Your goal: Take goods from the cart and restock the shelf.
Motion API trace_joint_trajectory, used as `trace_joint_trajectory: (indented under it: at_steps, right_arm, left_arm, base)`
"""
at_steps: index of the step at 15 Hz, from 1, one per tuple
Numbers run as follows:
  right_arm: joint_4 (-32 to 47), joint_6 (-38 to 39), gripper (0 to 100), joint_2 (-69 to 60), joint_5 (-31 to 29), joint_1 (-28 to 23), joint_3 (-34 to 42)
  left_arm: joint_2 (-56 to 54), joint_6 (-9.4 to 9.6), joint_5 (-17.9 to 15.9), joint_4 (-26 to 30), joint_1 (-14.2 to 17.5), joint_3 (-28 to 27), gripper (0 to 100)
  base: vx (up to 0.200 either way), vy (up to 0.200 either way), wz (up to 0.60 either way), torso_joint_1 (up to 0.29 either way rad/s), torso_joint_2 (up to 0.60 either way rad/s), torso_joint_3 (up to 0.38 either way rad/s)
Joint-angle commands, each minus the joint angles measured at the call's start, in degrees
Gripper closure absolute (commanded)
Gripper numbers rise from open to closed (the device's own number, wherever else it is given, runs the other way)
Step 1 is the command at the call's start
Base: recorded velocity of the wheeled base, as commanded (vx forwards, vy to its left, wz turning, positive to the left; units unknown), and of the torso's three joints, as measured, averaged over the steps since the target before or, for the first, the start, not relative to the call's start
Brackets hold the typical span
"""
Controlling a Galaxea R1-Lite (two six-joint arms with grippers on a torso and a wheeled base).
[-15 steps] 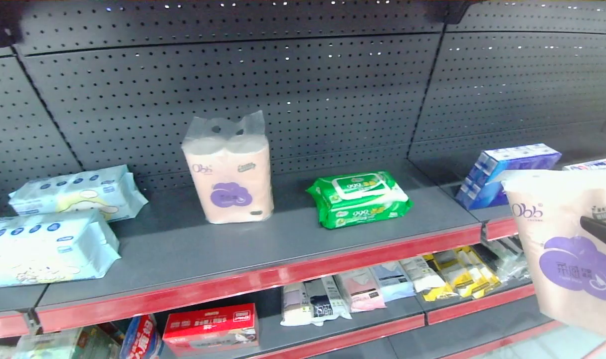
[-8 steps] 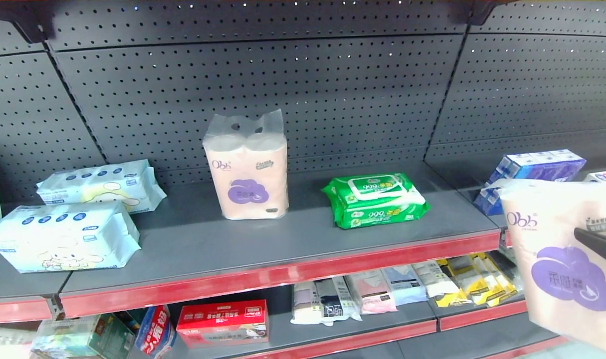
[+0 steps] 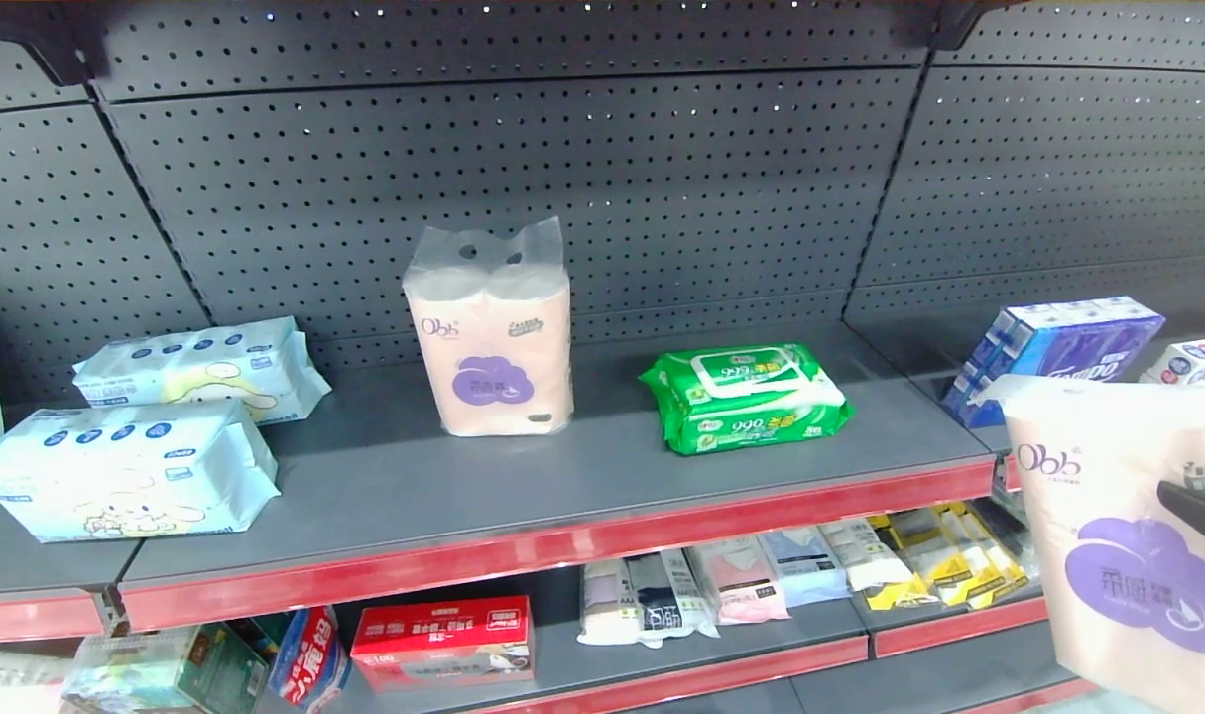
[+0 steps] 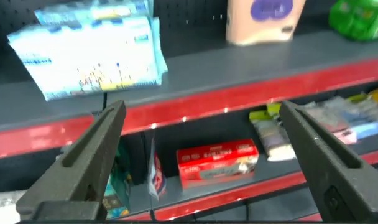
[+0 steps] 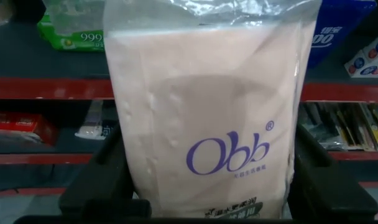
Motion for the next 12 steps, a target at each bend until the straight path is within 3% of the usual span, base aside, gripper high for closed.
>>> trace_joint_trajectory:
  at_steps: [1,3,5,7,8,9,10,11,12]
  right_arm:
    - [0.03,-0.11,100,-2.24,-0.02,-0.03,0.82]
    - [0.03,-0.02,100,-3.64,-0.11,-0.12,1.35]
    - [0.03,-0.11,100,-4.79,-0.46,-0.12,1.43]
    - [0.03,-0.28,100,-4.35,-1.52,-0.2,0.99]
    - [0.03,-0.28,100,-4.26,-1.69,-0.12,0.99]
    - [0.03,-0.55,100,-4.0,-1.78,-0.12,0.73]
    - [0.03,-0.72,100,-3.91,-1.78,-0.12,0.64]
    - [0.03,-0.72,100,-3.91,-1.87,-0.12,0.47]
    - [0.03,-0.72,100,-3.91,-1.87,-0.2,0.47]
  left_arm:
    - [25.23,-3.13,-0.28,-1.06,0.02,-19.7,0]
    - [36.83,-1.9,-0.02,-4.75,0.2,-22.25,0]
    - [48.96,-1.54,-0.63,-15.21,1.61,-21.45,0]
    - [59.42,-1.46,-8.28,-23.82,2.13,-20.31,0]
    - [61.26,-1.37,-10.3,-25.49,2.22,-20.31,0]
    - [67.68,-1.28,-15.84,-30.68,2.31,-20.93,0]
    - [72.25,-0.67,-18.21,-34.46,3.01,-21.01,0]
    - [77.09,1.71,-19.79,-38.41,4.42,-21.45,0]
    - [82.45,5.57,-20.67,-42.54,7.06,-22.42,0]
  base:
    - [0.0,0.0,0.0,0.0,0.0,0.0]
    - [0.0,0.0,0.0,0.0,0.0,0.0]
    - [0.0,0.0,0.0,0.0,0.0,0.0]
    - [0.0,0.0,0.0,0.0,0.0,0.0]
    - [0.0,0.0,0.0,0.0,0.0,0.0]
    - [0.0,0.0,0.0,0.0,0.0,0.0]
    - [0.0,0.0,0.0,0.0,0.0,0.0]
    - [0.0,0.0,0.0,0.0,0.0,0.0]
    - [0.0,0.0,0.0,0.0,0.0,0.0]
